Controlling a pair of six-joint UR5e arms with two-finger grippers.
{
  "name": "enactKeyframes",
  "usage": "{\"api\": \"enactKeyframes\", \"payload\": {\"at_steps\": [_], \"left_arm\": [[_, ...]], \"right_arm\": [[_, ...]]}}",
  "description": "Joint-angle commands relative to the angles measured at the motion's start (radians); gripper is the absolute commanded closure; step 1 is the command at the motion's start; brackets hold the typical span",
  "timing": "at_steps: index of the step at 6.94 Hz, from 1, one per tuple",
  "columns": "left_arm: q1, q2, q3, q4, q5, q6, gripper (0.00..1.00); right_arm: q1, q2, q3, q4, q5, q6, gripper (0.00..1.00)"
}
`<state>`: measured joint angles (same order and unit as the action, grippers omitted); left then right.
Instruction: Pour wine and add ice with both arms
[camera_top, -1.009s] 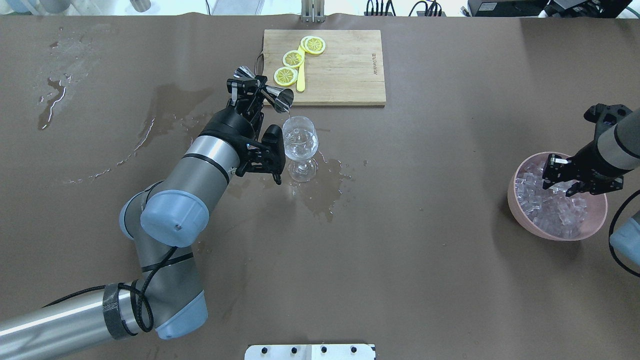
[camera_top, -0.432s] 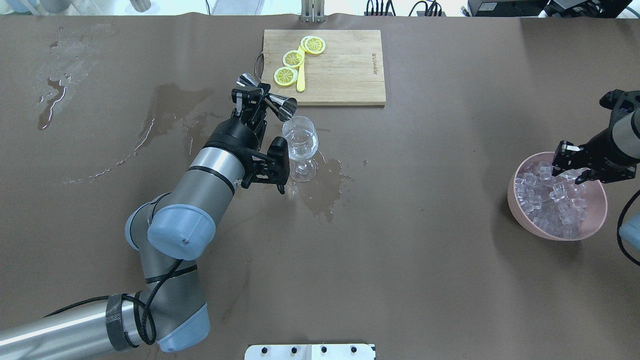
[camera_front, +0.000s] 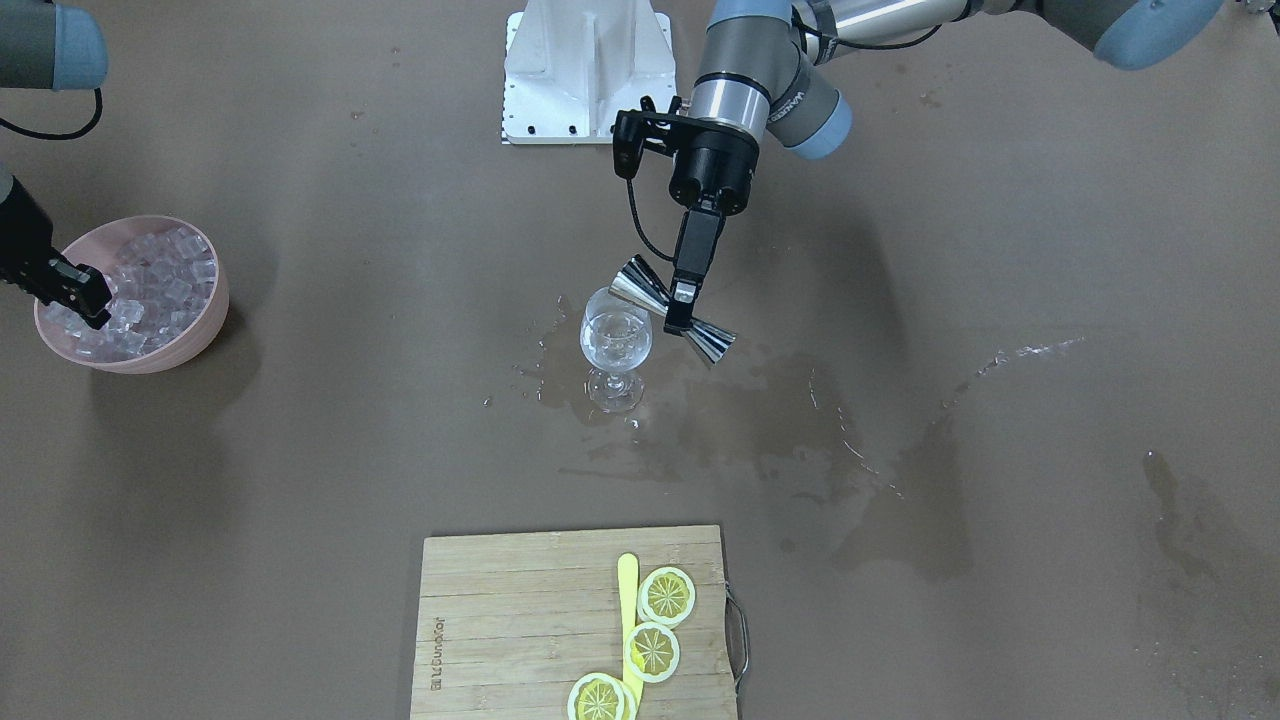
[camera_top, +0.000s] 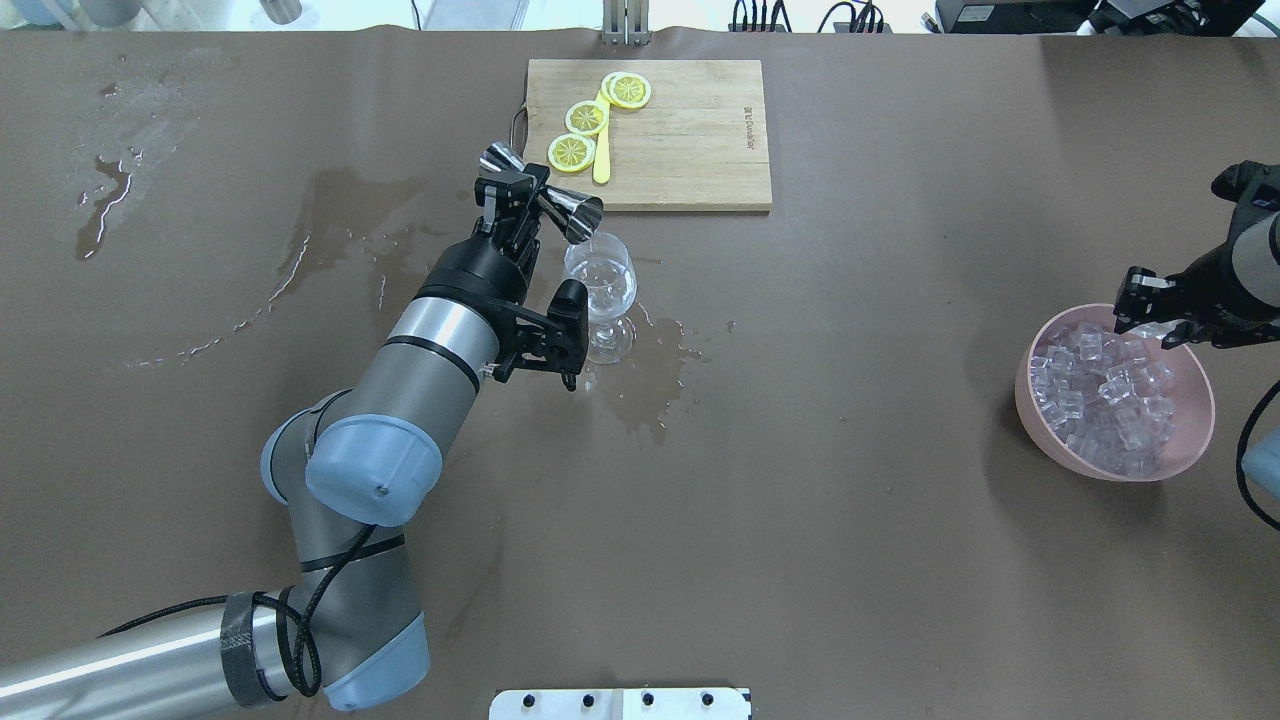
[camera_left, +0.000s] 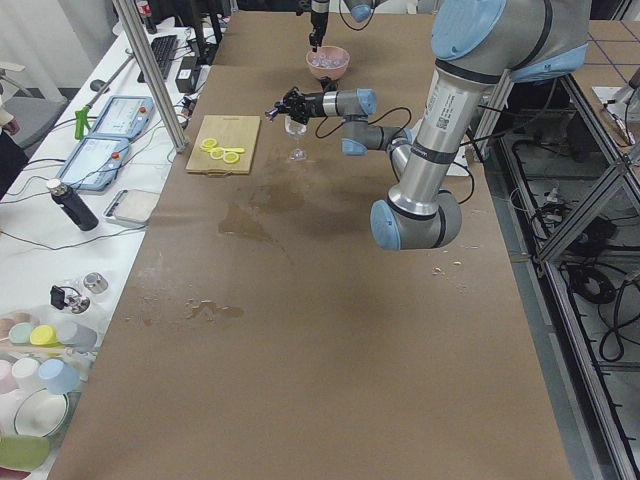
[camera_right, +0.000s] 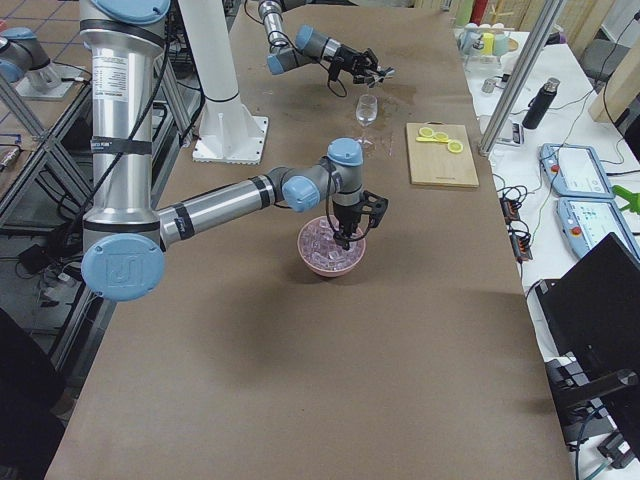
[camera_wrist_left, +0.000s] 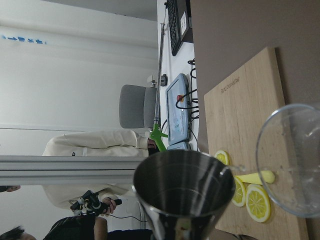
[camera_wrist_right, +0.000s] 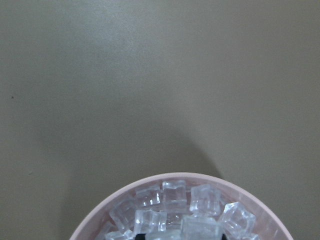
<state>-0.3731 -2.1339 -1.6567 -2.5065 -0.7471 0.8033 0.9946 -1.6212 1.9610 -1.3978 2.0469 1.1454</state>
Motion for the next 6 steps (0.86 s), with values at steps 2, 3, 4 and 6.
{"api": "enactKeyframes", "payload": {"at_steps": [2,3,4,6], "left_arm": [[0.005,-0.003,0.002,0.000,0.037,0.043,1.00],[0.006,-0.004,0.000,0.000,0.055,0.077,1.00],[0.006,-0.004,-0.002,0.000,0.070,0.091,1.00],[0.008,-0.004,-0.006,0.000,0.093,0.128,1.00]], "right_arm": [[-0.001,0.006,0.091,-0.082,0.007,0.002,0.84],[-0.002,0.001,0.093,-0.081,0.007,0.007,0.83],[-0.002,0.000,0.093,-0.081,0.006,0.010,0.83],[-0.001,0.004,0.096,-0.083,0.007,0.011,0.83]]}}
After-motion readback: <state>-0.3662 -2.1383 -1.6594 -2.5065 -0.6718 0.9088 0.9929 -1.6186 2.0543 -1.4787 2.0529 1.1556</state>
